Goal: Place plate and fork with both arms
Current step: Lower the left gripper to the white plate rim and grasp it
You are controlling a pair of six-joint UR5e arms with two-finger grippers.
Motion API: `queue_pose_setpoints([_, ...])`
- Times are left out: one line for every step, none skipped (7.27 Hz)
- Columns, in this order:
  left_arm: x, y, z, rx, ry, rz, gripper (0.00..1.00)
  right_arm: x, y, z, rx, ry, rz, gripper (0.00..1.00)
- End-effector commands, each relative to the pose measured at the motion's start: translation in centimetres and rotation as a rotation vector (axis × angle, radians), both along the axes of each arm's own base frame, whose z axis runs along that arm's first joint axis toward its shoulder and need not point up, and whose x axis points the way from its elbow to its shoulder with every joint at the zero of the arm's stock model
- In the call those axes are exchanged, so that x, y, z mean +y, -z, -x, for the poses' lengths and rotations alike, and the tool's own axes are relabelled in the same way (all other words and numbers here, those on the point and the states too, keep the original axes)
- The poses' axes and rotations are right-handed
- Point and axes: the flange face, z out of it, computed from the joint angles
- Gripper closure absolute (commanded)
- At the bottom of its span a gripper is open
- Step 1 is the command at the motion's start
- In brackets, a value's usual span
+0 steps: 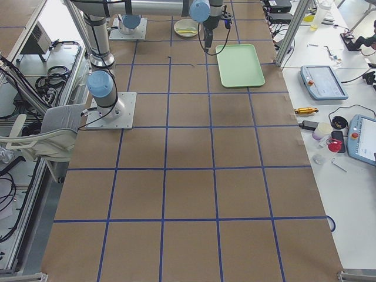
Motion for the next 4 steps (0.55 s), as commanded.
queue_pose_setpoints([0.1,1.4,0.1,0.019,0.014,-0.027,0.29,0.1,0.1,0.0,-0.001,0.000,-0.002,0.00])
queue_pose_setpoints([0.0,1.8,0.0,0.026,0.026,-0.034,0.33,0.0,0.2,0.0,0.000,0.000,-0.003,0.00])
queue_pose_setpoints([0.0,2.3,0.0,0.034,0.041,-0.043,0.34,0.1,0.1,-0.1,-0.003,0.000,-0.002,0.00])
queue_pose_setpoints([0.0,2.8,0.1,0.042,0.046,-0.051,0.36,0.0,0.1,0.0,-0.001,0.001,-0.002,0.00])
